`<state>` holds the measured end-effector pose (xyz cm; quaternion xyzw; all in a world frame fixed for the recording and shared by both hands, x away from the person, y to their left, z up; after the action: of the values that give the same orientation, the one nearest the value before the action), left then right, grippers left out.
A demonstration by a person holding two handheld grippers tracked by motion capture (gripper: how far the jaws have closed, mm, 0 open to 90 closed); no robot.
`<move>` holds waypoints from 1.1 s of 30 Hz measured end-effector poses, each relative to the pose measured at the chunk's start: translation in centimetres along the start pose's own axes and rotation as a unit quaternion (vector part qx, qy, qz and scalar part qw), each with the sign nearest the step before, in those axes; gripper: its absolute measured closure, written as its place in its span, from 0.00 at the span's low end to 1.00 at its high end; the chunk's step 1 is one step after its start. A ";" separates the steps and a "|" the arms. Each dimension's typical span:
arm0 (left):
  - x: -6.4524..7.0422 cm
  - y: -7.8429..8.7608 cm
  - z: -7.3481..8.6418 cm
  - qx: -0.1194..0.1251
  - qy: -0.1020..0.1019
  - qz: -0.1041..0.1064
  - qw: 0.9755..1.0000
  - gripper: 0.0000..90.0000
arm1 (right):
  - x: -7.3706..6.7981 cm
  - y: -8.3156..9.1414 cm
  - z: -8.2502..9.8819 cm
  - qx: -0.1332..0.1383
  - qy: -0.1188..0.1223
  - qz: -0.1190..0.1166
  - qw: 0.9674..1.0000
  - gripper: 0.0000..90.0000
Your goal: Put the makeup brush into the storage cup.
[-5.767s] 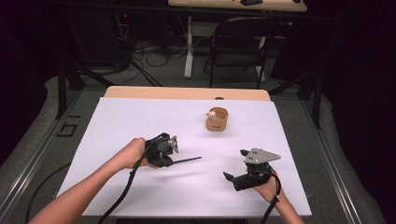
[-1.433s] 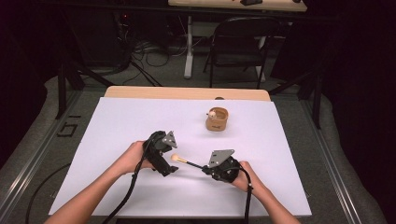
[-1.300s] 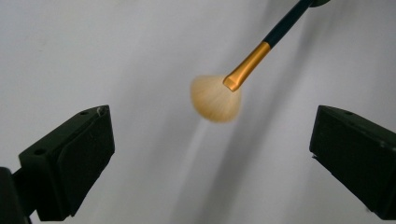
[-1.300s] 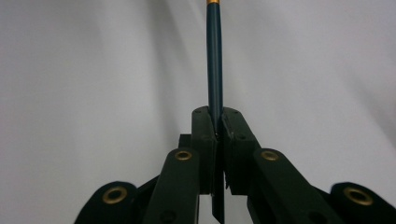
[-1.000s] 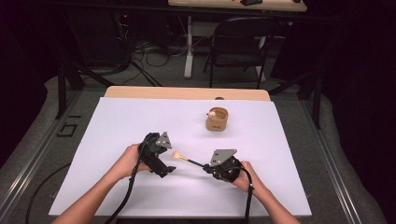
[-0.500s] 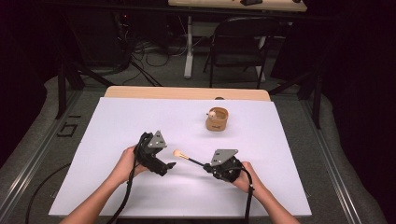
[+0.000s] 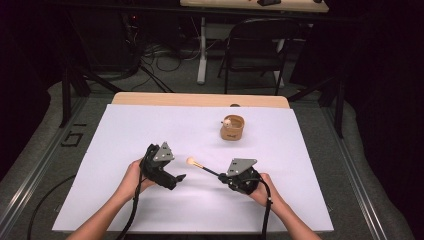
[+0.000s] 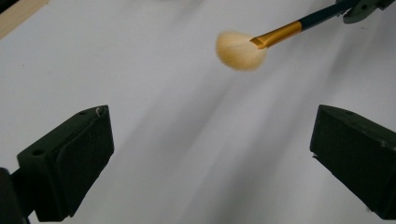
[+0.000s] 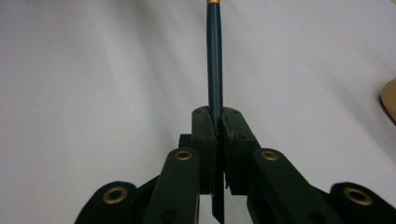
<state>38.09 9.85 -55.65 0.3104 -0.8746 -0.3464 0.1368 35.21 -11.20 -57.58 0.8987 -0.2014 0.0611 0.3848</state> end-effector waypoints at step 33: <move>0.6 -0.7 -0.4 0.042 0.080 0.028 0.996 0.00 | 0.2 -0.5 -1.5 0.041 -0.036 0.022 0.998 0.95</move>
<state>38.14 8.88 -55.81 0.3183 -0.8831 -0.2792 0.2023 35.65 -9.81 -56.82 0.9107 -0.2326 0.0453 0.3384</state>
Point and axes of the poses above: each handheld gripper's, and its own axes: y roughly backward along the jaws, z roughly out of its underside, x roughly to its right, the point moved 7 cm from there along -y, roughly forward along the jaws, and after that the axes turned 10 degrees about y, right-handed, at the moved point
